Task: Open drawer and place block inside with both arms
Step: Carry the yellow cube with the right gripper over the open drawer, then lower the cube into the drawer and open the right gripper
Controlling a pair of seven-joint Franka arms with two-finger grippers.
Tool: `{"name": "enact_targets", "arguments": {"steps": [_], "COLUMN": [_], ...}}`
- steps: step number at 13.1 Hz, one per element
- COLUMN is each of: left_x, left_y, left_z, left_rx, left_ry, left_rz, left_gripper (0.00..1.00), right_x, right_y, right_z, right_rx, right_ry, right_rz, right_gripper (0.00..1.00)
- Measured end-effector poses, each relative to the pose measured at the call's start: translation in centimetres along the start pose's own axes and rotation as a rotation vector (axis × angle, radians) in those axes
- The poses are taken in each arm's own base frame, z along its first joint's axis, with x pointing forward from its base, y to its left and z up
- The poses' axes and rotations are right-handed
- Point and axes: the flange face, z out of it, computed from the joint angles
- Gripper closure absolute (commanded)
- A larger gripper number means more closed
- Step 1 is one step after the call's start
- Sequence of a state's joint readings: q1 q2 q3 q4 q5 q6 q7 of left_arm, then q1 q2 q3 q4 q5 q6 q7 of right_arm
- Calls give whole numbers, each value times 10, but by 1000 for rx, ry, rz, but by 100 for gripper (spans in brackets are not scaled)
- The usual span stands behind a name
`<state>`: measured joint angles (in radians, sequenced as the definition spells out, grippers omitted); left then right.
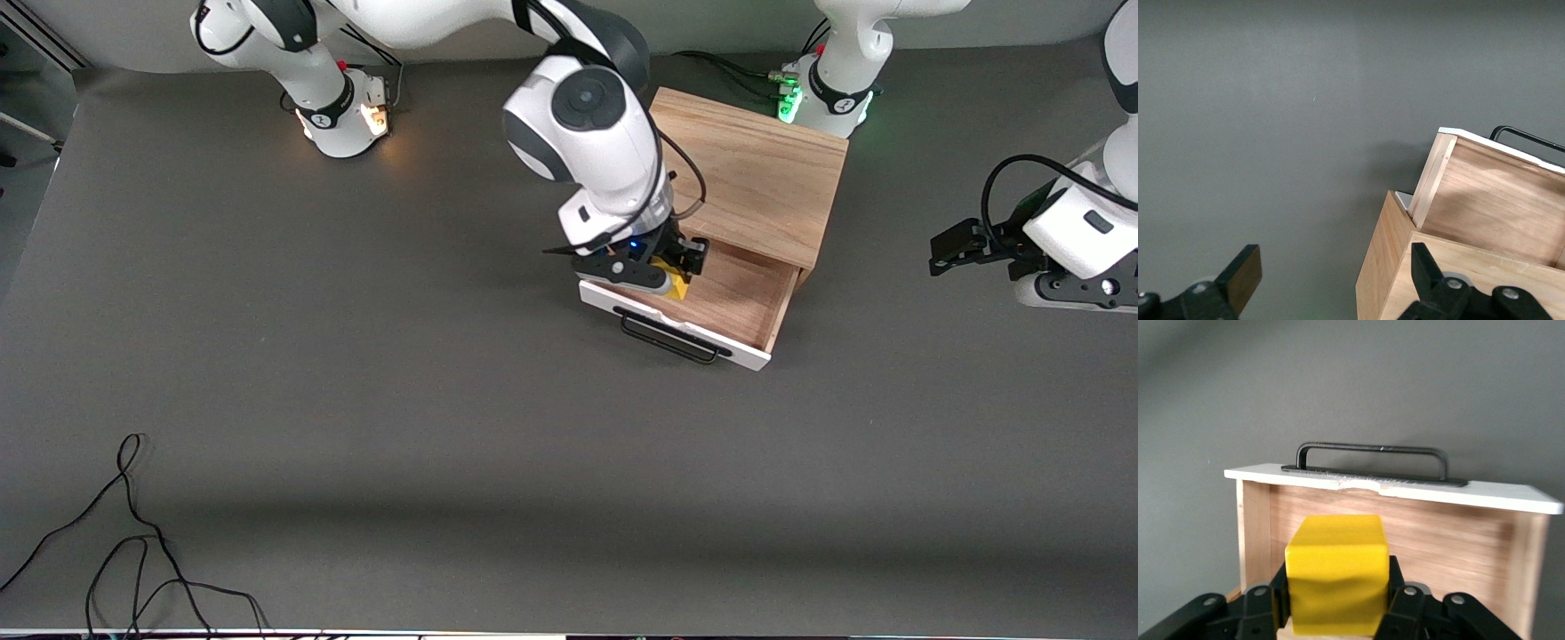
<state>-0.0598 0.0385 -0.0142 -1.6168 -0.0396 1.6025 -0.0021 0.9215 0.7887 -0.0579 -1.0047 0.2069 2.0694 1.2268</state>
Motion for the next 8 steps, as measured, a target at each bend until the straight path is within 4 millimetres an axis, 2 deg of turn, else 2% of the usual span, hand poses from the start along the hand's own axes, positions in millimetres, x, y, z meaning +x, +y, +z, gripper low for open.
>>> {"name": "enact_targets", "arguments": {"steps": [2,3,8], "left_x": [0,0,0], "left_y": [0,0,0], "left_z": [0,0,0], "left_rx": [0,0,0], "left_ry": [0,0,-1], "left_rz": [0,0,0], "left_gripper": [0,0,0], "right_x": [-11,-13,-11], "right_y": [-2,-1,4], "right_z": [37,47,67], "right_rx": [16,19,3], "right_ry": [6,8,6], "right_rz": [23,28,56], "right_gripper": [68,68,68]}}
